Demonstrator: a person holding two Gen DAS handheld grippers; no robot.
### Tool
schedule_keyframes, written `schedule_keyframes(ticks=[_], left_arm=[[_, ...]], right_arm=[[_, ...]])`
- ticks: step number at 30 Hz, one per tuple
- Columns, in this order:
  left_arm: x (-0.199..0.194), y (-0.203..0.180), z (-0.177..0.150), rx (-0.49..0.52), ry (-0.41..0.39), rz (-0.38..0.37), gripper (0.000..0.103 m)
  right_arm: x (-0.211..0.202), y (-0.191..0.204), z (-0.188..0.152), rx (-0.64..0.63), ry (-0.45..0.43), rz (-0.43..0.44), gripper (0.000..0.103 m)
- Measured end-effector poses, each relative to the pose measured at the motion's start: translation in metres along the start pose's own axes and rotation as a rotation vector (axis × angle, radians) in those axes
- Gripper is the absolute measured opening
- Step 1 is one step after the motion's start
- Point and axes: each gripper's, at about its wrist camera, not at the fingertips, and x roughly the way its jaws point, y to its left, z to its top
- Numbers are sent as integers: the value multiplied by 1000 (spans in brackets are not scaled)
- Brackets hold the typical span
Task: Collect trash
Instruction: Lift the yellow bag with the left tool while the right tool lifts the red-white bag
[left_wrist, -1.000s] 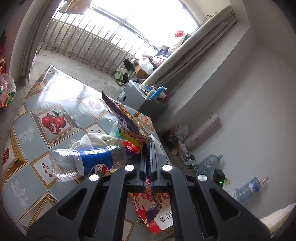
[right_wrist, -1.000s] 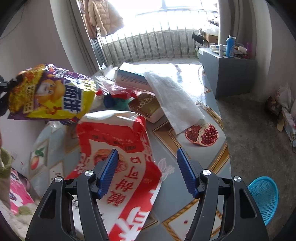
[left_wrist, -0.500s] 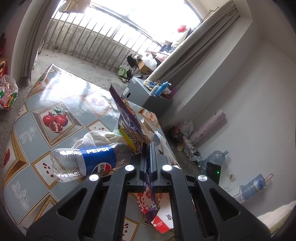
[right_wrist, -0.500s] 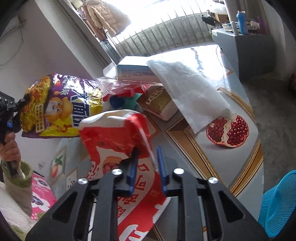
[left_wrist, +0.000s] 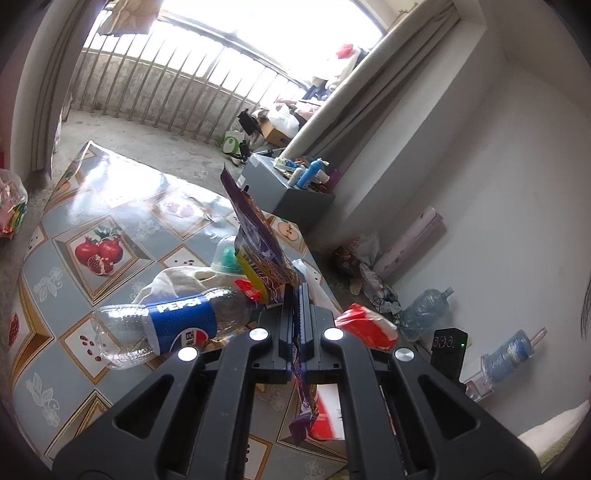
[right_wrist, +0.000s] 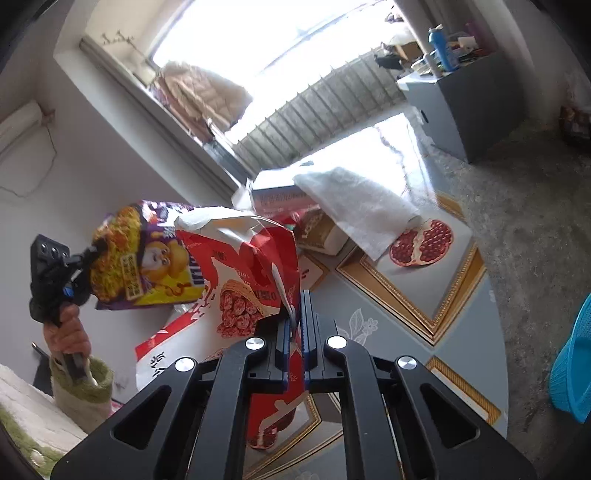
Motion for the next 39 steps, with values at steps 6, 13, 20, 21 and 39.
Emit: schedule_keyframes(ticks=[6, 13, 20, 21, 39], left_arm=[[5, -33, 11, 75, 9, -31, 1], [23, -83, 15, 168, 39, -89, 1], [64, -131, 19, 236, 107, -161, 1], [71, -138, 20, 245, 118, -171, 1], [320, -293, -51, 539, 559, -265, 1]], right_arm=[[-46, -4, 0, 37, -148, 18, 5], [-95, -25, -2, 84, -291, -3, 5], [-145, -56, -12, 147, -419, -53, 5], [-153, -60, -13, 156, -438, -65, 5], [-235, -132, -29, 256, -494, -913, 5]])
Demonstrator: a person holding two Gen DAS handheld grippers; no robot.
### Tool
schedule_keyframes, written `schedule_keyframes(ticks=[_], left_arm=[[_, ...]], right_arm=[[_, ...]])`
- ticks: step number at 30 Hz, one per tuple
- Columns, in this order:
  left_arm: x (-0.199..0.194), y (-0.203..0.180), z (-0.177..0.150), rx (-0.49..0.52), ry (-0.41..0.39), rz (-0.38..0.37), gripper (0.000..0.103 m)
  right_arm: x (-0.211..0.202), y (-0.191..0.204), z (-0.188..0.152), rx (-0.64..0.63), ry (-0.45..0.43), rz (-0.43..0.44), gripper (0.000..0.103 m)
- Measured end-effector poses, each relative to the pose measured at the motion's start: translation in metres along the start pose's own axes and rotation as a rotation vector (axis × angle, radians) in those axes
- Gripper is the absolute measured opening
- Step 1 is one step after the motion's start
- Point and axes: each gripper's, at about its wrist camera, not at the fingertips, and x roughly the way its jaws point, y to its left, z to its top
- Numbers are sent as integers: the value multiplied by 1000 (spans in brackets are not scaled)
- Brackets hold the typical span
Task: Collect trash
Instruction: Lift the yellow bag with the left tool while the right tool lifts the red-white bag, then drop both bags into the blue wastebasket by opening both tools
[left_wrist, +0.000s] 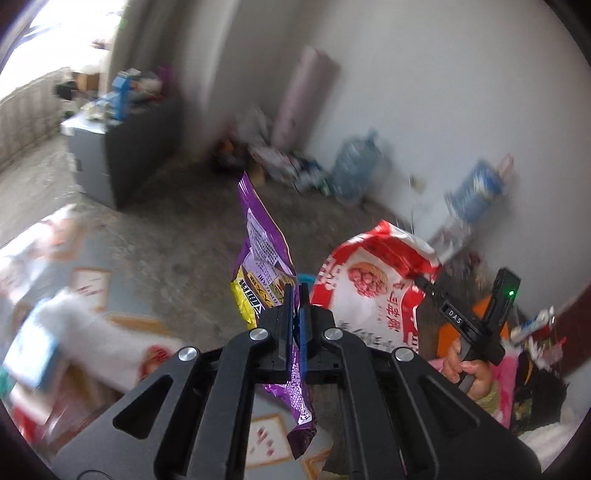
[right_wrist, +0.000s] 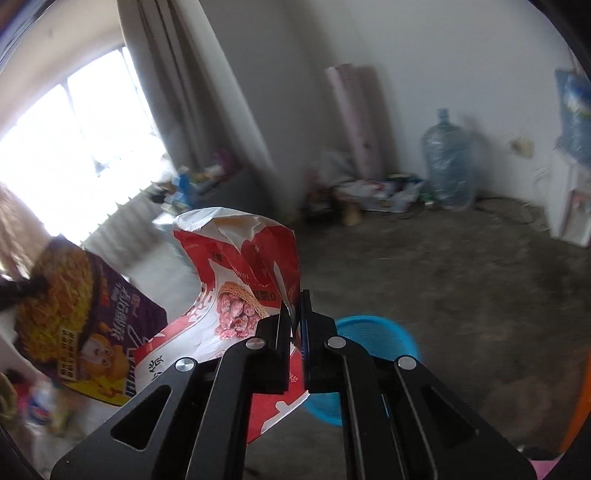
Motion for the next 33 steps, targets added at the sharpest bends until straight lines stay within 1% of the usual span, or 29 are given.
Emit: schedule_keyframes(ticks=[2, 4, 5, 6, 9, 12, 16, 17, 18, 19, 20, 22, 24, 27, 29, 33], left_arm=[[39, -15, 9, 61, 56, 8, 1], [74, -27, 14, 111, 95, 19, 1], [98, -34, 16, 141, 130, 19, 1], [113, -37, 17, 152, 153, 22, 1], [166, -48, 19, 186, 218, 21, 1], [210, -57, 18, 211, 255, 32, 1], [257, -65, 18, 196, 286, 23, 1], [266, -66, 19, 194, 289, 17, 1], [279, -67, 18, 191, 297, 8, 4], [288, -73, 18, 189, 313, 1, 13], [299, -72, 16, 181, 334, 11, 22], [312, -74, 19, 169, 328, 41, 25], [312, -74, 21, 149, 318, 34, 28], [296, -72, 23, 111, 302, -5, 30], [281, -73, 25, 116, 282, -16, 31], [252, -77, 29, 125, 247, -24, 35]], right_arm=[[15, -2, -1, -41, 28, -97, 5], [29, -5, -3, -73, 52, -175, 5], [42, -3, -5, -104, 70, -232, 5], [55, -1, -5, -121, 88, -265, 5], [92, -12, -7, -100, 148, -322, 5], [127, -23, -9, -105, 197, -399, 5], [163, -42, -17, -87, 264, -437, 6], [173, -48, -18, -80, 273, -439, 8], [180, -54, -21, -69, 284, -440, 9], [188, -58, -22, -56, 299, -435, 14], [198, -65, -25, -24, 318, -398, 22], [210, -80, -29, 71, 351, -310, 31], [214, -94, -33, 164, 354, -259, 31], [205, -107, -38, 263, 322, -216, 35], [196, -109, -42, 295, 301, -197, 37], [180, -114, -47, 340, 276, -175, 37]])
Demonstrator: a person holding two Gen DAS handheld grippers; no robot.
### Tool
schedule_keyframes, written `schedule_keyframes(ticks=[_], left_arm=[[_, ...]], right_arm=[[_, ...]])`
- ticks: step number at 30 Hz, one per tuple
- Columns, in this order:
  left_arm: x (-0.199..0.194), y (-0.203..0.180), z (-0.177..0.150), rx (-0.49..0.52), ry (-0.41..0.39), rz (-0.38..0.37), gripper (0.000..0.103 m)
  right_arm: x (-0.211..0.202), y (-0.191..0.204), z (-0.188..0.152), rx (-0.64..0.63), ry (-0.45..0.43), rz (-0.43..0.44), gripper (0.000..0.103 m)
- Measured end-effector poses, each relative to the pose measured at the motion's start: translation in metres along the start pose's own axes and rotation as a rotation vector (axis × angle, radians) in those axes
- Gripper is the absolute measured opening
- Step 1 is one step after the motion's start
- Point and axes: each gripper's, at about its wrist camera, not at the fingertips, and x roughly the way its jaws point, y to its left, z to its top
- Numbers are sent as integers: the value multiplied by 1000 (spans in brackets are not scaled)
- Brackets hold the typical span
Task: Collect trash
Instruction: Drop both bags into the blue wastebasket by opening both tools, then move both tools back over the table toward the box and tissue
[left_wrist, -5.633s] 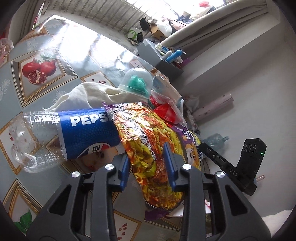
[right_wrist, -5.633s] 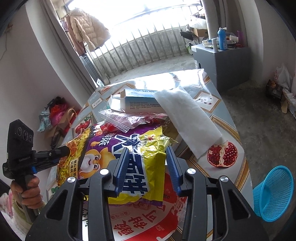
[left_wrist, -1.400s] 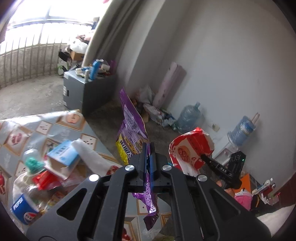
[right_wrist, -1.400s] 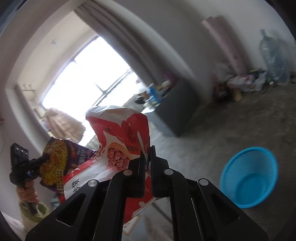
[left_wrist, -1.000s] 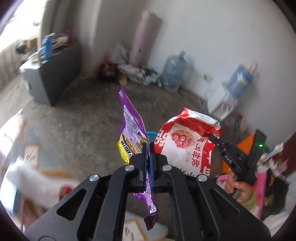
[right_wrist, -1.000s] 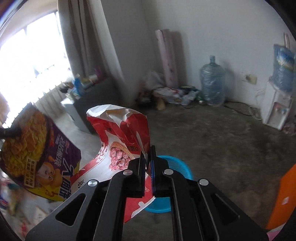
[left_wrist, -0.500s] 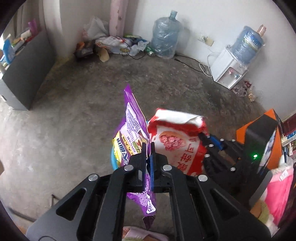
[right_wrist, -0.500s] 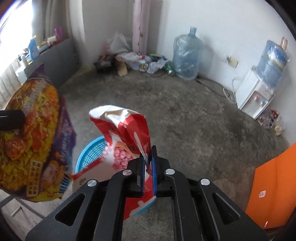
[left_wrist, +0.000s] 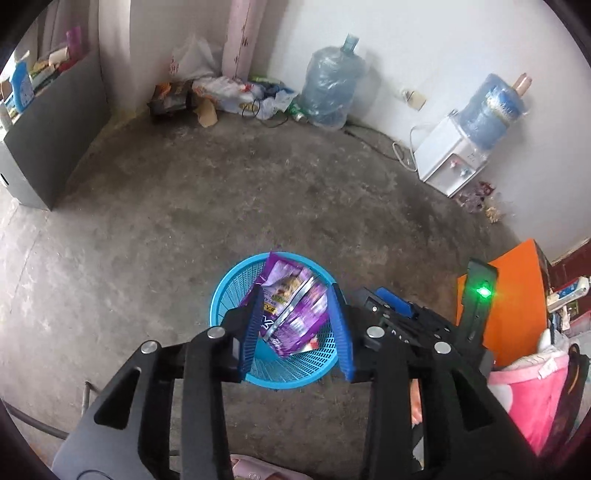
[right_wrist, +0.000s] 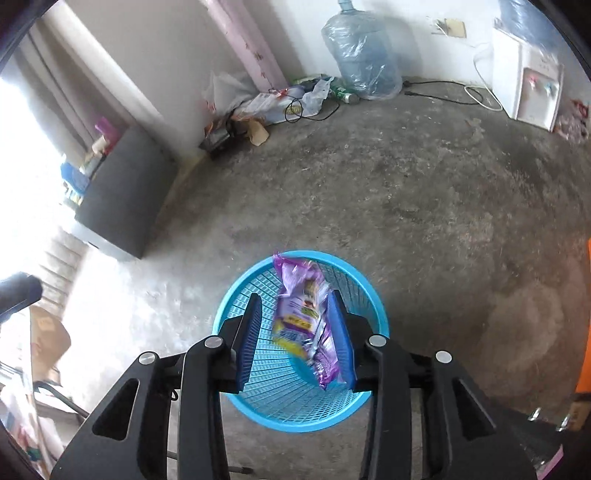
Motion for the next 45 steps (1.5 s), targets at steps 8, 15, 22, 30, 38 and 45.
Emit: schedule_keyframes(ticks=[8, 15, 22, 30, 38, 45], left_arm=[[-87, -1, -16, 5, -119, 0, 48], [-169, 8, -51, -30, -239, 27, 61], [-236, 29, -104, -61, -315, 141, 74], [-300, 76, -185, -197, -335, 266, 88], [-375, 123, -258, -387, -432, 376, 94], [-422, 145, -307, -477, -533, 512, 94]], right_arm=[[-36, 10, -4, 5, -50, 69, 45], [-74, 54, -8, -81, -101, 105, 59], [-121, 114, -31, -242, -166, 80, 84], [-169, 184, -74, -506, -233, 52, 96], [-208, 232, -111, -710, -361, 44, 96], [-234, 267, -120, -725, -283, 337, 96]])
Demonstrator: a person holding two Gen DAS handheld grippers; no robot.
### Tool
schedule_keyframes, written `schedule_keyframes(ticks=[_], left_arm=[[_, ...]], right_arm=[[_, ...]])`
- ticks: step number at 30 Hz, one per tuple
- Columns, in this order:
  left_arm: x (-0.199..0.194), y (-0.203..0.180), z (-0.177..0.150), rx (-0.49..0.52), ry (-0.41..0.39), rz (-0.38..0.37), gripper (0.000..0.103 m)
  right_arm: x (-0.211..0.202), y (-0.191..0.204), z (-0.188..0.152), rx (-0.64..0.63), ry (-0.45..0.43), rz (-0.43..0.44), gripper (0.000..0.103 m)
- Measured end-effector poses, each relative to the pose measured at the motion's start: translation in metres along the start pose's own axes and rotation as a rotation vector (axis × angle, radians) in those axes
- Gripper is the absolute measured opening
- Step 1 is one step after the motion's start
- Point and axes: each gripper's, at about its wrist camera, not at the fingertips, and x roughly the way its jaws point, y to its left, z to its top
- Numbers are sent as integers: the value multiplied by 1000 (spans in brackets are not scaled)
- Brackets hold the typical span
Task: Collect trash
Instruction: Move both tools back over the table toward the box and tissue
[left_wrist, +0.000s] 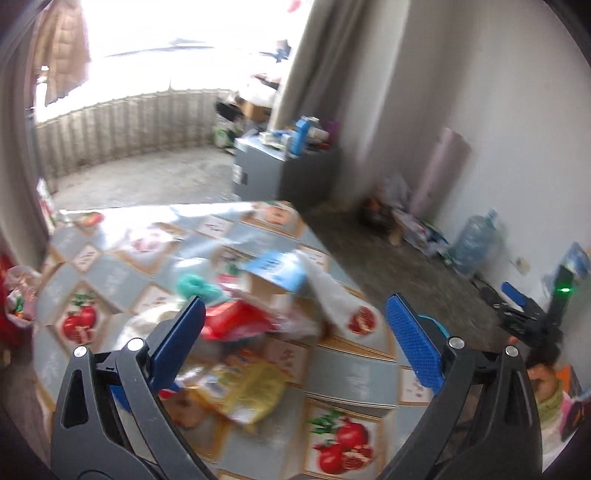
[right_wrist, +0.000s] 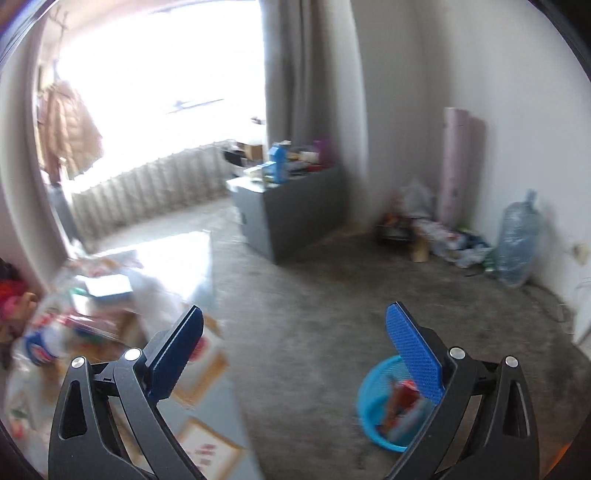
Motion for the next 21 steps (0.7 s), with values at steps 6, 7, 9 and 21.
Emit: schedule_keyframes(ticks=[6, 7, 9, 21], left_arm=[[-1, 23, -9, 10, -43, 21, 94], [0, 24, -9, 12, -50, 16, 94], [4, 28, -7, 15, -57, -5, 94], [88, 26, 47, 160, 110, -178, 94]], right_arm=[[9, 34, 9, -6, 36, 126, 96], [12, 39, 10, -7, 48, 151, 96], [22, 48, 14, -8, 69, 206, 96], [106, 111, 22, -83, 246, 448, 96]])
